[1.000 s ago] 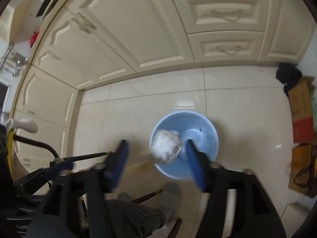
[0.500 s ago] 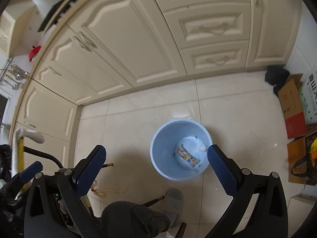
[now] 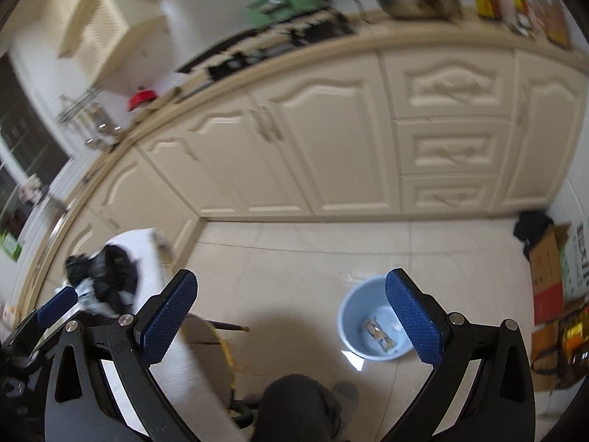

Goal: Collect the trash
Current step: 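Grasp the black-and-grey bag with the right tool while the left tool grasps the green wrapper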

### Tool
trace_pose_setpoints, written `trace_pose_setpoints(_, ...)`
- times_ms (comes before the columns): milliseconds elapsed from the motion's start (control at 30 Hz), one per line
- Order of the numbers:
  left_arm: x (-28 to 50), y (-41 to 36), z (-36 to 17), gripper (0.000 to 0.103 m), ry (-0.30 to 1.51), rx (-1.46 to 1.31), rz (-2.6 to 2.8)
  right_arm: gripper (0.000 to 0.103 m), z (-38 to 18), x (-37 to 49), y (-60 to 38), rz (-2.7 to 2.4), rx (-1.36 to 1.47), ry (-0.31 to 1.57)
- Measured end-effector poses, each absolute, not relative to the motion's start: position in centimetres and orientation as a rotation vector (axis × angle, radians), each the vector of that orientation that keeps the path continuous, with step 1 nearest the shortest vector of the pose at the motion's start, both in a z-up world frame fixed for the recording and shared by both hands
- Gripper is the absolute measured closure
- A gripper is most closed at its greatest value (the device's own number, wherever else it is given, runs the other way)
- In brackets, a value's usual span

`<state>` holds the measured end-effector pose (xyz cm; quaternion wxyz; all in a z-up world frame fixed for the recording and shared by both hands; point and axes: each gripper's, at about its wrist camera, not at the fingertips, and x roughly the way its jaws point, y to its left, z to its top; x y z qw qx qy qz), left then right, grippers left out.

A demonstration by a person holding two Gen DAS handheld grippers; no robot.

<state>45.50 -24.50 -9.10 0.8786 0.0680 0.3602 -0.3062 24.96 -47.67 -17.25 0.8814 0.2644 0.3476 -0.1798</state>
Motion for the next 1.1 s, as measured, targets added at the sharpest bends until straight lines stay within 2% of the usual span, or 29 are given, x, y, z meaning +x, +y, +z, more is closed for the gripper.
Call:
trace_pose_setpoints(200, 40.7, -13.9, -6.7, 0.001, 0.685, 0.087, -0.5, 0.0, -13.4, 26.9, -40.2, -0.251, 0.444, 0.69)
trace_pose_setpoints(467, 34.5, -5.3, -5.8, 0.001, 0.653, 0.037, -0.329, 0.0, -10.8, 29.4, -31.9, -0.131, 0.314, 0.681)
trace_pose_setpoints(767, 30.4, -0.2, -6.8, 0.001, 0.67, 0.016, -0.186, 0.0, -10.6, 31.8, -25.6, -0.033, 0.198, 0.715)
trace_pose_setpoints(1100, 32.9, 1.1, -9.3, 0.001, 0.784, -0.023, -0.07, 0.0, -13.9, 35.8, -23.1, -0.002, 0.156, 0.814)
